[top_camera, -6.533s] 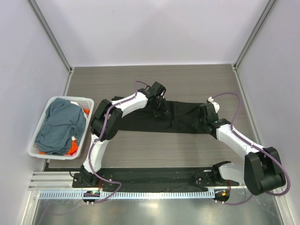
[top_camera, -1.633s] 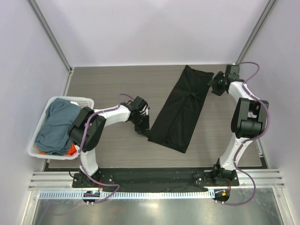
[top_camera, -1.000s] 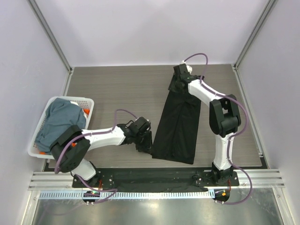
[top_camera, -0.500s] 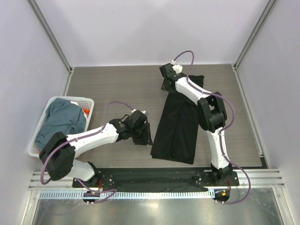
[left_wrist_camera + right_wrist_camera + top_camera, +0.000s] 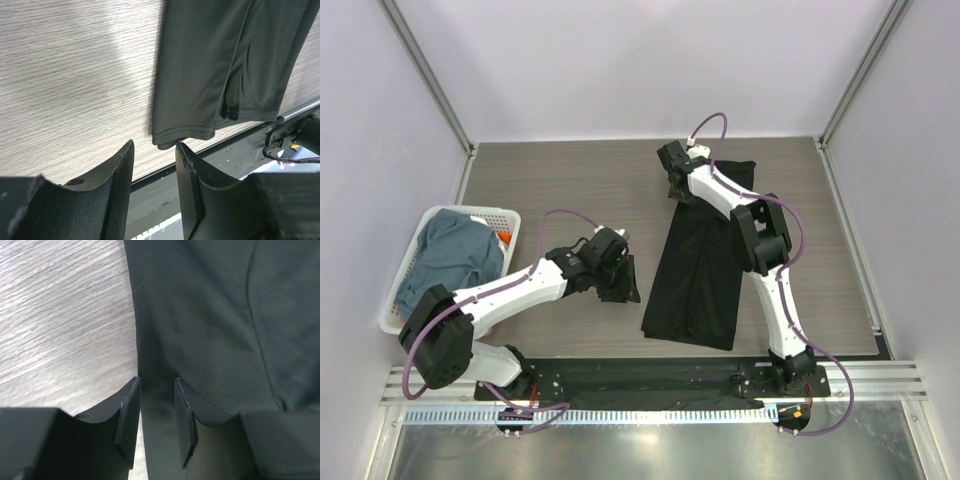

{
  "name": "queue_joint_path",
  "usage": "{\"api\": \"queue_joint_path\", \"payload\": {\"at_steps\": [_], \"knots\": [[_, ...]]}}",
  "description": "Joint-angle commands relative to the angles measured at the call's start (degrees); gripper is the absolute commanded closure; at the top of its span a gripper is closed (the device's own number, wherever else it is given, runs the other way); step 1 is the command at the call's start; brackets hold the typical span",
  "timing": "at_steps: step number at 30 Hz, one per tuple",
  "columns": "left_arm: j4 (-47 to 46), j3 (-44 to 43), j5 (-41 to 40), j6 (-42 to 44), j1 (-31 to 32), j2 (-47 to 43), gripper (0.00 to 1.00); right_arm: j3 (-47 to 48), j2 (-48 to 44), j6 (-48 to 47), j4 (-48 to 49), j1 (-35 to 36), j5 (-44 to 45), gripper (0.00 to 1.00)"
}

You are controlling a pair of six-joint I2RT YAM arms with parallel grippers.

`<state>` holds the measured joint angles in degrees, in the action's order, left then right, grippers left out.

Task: Fold and stack the t-shirts
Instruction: Fold the tshirt

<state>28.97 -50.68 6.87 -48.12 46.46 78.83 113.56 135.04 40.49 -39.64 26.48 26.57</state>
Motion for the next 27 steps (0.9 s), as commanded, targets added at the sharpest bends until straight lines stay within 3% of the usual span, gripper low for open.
{"api": "queue_joint_path", "payload": {"at_steps": [1, 7, 10, 27], "knots": [[0.6, -1.6, -0.6, 1.5, -0.7, -1.2, 0.6, 3.6, 1.7, 0.6, -0.6, 0.2, 2.4, 0.62], [1.0, -1.6, -1.4, 2.1, -0.8, -0.8, 0.6, 7.3, 4.8, -2.4, 1.3, 0.4, -2.4, 0.91], [1.1, -1.2, -1.9, 2.1, -0.8, -1.1, 0.57, 7.4, 4.8, -3.8, 3.6, 1.3, -4.5, 0.99], [3.3, 2.7, -2.9, 2.2, -4.7, -4.9, 0.56, 19.4, 10.9, -0.1, 10.0, 6.7, -10.1, 0.98]]}}
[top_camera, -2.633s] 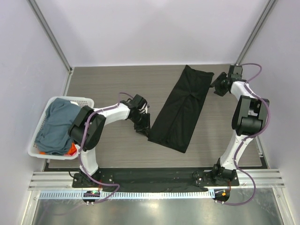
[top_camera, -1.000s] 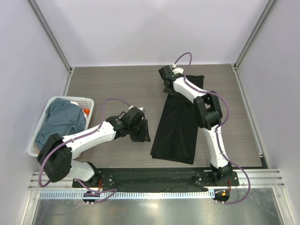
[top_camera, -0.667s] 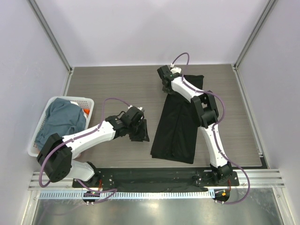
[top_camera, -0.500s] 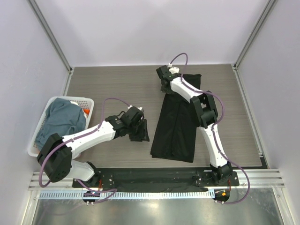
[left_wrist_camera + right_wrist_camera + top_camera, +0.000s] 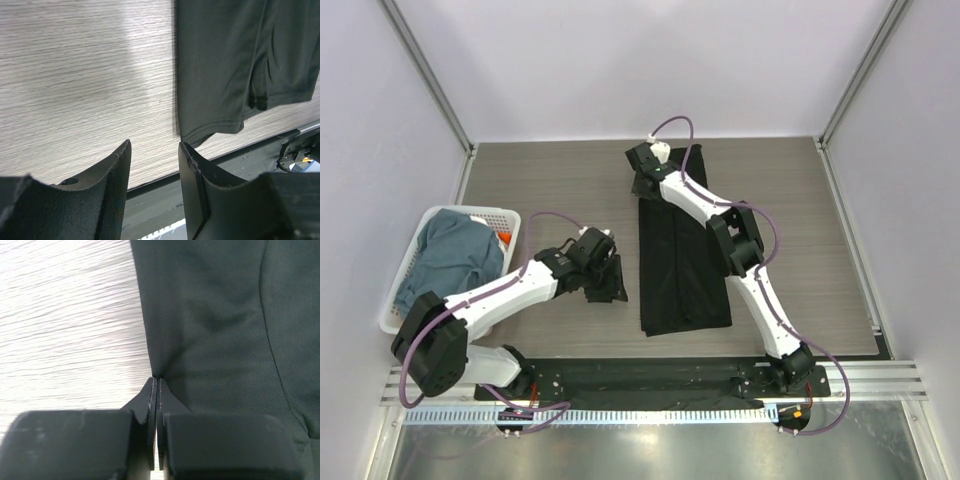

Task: Fold and stack the t-shirts
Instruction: Fold the tshirt

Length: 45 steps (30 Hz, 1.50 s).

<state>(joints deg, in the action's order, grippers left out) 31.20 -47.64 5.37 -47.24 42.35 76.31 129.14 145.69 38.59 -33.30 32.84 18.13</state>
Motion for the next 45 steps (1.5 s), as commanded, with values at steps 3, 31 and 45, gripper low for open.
{"api": "queue_joint_path", "payload": {"at_steps": [3, 31, 45], "knots": [[2.8, -1.0, -2.1, 1.4, -1.0, -4.0, 0.56, 4.3, -0.8, 0.7, 3.6, 0.3, -3.3, 0.84], [2.3, -5.1, 3.0, 0.7, -2.8, -4.0, 0.56, -72.2, -62.0, 3.2, -2.1, 18.3, -7.3, 0.63], [1.9, -4.5, 2.5, 0.7, -2.8, -0.6, 0.57, -81.1, -61.1, 7.2, 5.8, 23.7, -9.4, 0.69]]}}
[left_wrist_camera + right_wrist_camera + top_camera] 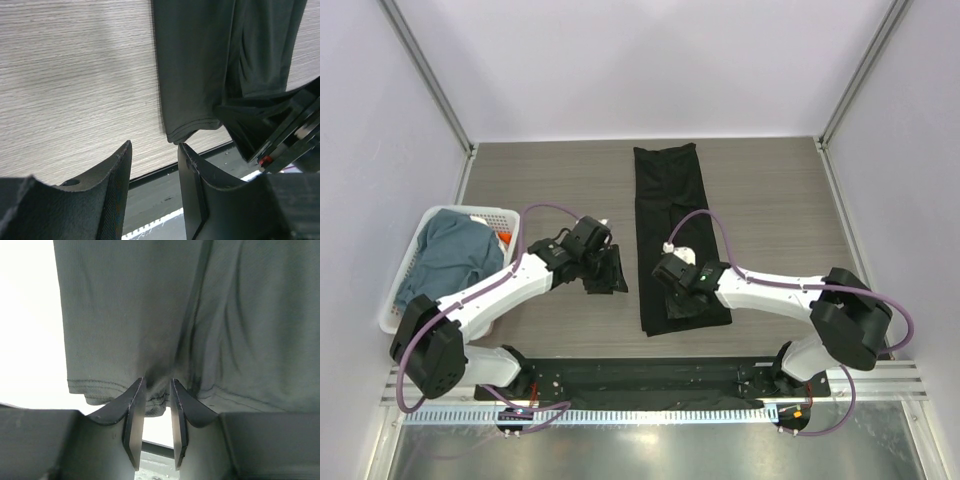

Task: Fold and stack the t-shirts
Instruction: Fold the tshirt

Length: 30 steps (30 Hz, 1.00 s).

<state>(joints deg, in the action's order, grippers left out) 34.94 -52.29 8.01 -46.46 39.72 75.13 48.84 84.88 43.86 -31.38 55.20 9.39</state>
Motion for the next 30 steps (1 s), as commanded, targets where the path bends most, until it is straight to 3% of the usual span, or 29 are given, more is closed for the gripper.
{"api": "queue_joint_path", "payload": {"at_steps": [1, 5, 8, 19, 23, 24, 26, 30], "knots": [[-2.2, 0.3, 0.2, -0.1, -0.2, 1.2, 0.57, -0.9, 0.1, 2.0, 4.0, 1.4, -0.7, 0.69], [-2.8, 0.6, 0.5, 0.1, -0.2, 2.4, 0.57, -1.3, 0.6, 3.0, 3.1, 2.1, 1.9, 0.77], [-2.8, 1.0, 0.0, 0.1, -0.2, 2.4, 0.57, -0.7, 0.1, 3.6, 0.1, 2.8, 5.3, 0.99], [-3.0, 0.9, 0.0, 0.2, -0.2, 3.4, 0.57, -1.9, 0.1, 5.5, -1.1, 4.0, 10.6, 0.98], [-3.0, 0.4, 0.2, 0.2, -0.2, 4.1, 0.57, -1.8, -0.4, 5.4, -1.0, 4.0, 11.9, 0.89], [-3.0, 0.4, 0.4, 0.2, -0.2, 4.4, 0.57, -1.6, -0.6, 5.3, -1.0, 4.0, 11.9, 0.81], [-2.9, 0.0, 0.7, 0.3, -0.2, 4.8, 0.57, -0.7, -0.9, 4.8, -1.7, 4.0, 11.2, 0.75], [-2.9, -0.4, 1.7, 0.8, -0.1, 4.9, 0.57, 1.2, -4.1, 4.5, -3.2, 4.0, 9.7, 0.74]]}}
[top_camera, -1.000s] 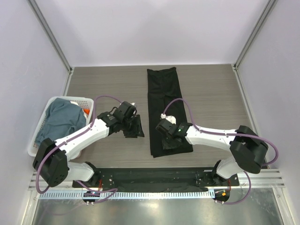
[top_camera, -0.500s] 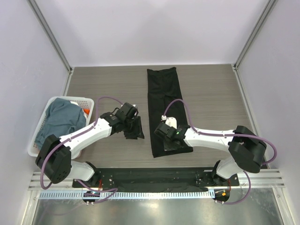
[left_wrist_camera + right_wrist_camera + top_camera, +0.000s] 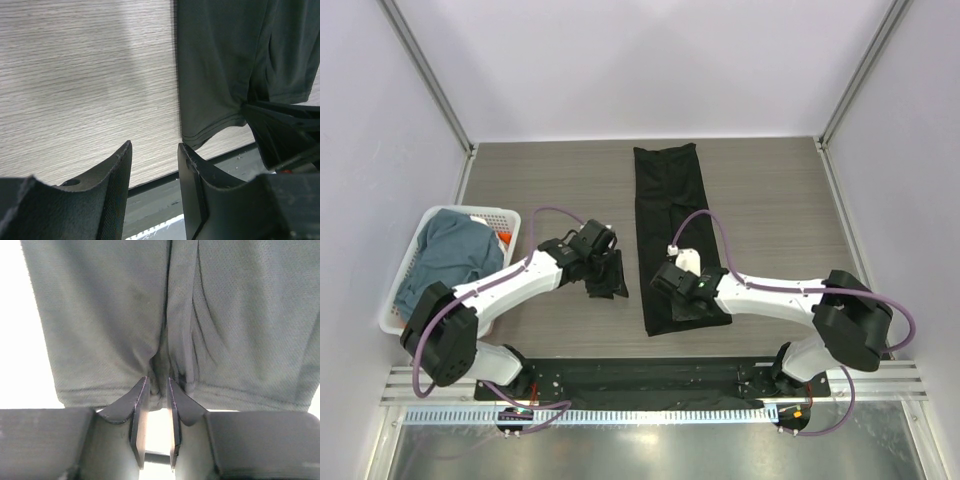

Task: Fold and stack the t-shirts
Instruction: Fold the tshirt

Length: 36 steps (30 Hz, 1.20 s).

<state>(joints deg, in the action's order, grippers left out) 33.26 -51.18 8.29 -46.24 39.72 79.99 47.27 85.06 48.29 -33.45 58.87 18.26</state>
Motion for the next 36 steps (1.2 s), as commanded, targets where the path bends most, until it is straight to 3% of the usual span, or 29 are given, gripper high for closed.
{"api": "queue_joint_path", "payload": {"at_steps": [1, 6, 12, 26, 33, 36], "knots": [[-1.2, -1.6, 1.8, 1.0, -0.1, 0.8, 0.57, 3.1, -5.2, 0.1, -1.3, 0.4, 0.8, 0.75], [-2.6, -1.5, 2.8, 0.8, 2.0, 4.1, 0.57, 4.1, -9.1, -0.5, -3.9, 0.4, 2.7, 0.86], [-7.3, -0.3, 3.0, -2.5, 6.5, 7.5, 0.58, 3.4, -8.4, -1.4, -4.9, -0.2, 6.1, 0.9], [-14.0, 4.6, 0.6, -9.4, 9.8, 8.1, 0.59, -6.3, -3.5, -0.3, 5.5, -0.2, 3.5, 0.92], [-14.3, 5.5, -0.6, -11.7, 11.6, 7.1, 0.56, -7.0, -6.4, 1.1, 5.1, -0.2, 2.4, 0.92], [-14.5, 6.3, -1.1, -12.8, 12.4, 6.8, 0.55, -5.4, -8.8, 1.3, 2.9, -0.2, 2.0, 0.88]]}}
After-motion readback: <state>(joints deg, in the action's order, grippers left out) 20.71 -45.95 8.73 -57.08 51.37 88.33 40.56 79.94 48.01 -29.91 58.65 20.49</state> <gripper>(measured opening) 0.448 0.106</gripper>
